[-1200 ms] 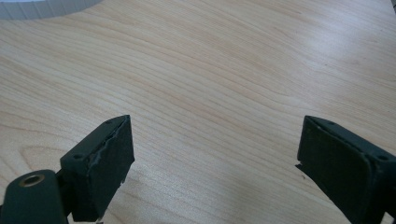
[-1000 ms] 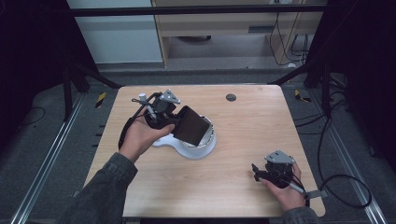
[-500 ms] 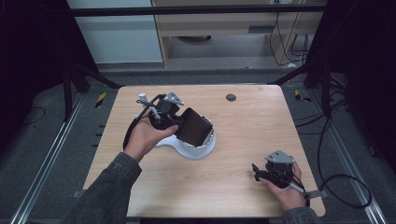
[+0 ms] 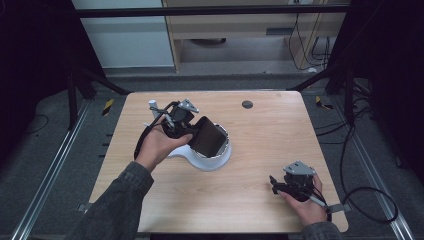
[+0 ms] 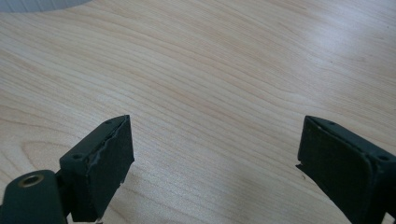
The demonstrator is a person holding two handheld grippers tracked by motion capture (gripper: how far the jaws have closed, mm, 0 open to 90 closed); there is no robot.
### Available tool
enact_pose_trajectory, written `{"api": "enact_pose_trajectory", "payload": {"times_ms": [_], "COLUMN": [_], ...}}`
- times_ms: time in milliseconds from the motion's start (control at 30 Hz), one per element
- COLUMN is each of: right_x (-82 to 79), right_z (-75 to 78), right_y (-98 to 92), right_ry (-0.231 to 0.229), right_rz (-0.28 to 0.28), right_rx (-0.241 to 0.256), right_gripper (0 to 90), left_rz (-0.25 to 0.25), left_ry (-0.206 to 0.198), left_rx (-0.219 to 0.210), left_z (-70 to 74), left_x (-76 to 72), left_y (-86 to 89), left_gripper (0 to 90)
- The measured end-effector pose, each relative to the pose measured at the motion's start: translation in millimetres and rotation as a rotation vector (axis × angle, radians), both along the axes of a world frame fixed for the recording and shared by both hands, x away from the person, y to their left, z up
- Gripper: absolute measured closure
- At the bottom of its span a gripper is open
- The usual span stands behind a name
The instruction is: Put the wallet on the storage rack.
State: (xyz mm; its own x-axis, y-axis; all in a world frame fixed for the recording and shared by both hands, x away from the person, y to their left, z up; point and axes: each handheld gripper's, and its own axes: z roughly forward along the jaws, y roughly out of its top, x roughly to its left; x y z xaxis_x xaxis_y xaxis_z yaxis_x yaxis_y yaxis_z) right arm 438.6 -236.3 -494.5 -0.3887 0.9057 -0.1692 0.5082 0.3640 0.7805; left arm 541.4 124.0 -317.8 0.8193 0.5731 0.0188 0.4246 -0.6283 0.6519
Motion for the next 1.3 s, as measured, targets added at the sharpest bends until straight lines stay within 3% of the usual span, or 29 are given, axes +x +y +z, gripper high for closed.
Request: {"api": "enact_pose_trajectory", "payload": {"times_ms": [833,1300], "right_x": [0.6,0.7], "right_z": [-2.3,-3.0], "right_y": [2.0,2.4], "right_ry": [0.01,0.017], "right_rz": [0.005,0.006], "right_rx": [-0.005,-0.005], "right_gripper": [10.7,10.7], "left_rz": [0.057,0.106], "left_ry": [0.017,-0.056], "left_rx": [-0.03,-0.06], "left_z": [-10.1,-7.6], "left_x": [18.0,14.0], "left_y": [14.6,25.0], "left_gripper": [78.2,64.8]}}
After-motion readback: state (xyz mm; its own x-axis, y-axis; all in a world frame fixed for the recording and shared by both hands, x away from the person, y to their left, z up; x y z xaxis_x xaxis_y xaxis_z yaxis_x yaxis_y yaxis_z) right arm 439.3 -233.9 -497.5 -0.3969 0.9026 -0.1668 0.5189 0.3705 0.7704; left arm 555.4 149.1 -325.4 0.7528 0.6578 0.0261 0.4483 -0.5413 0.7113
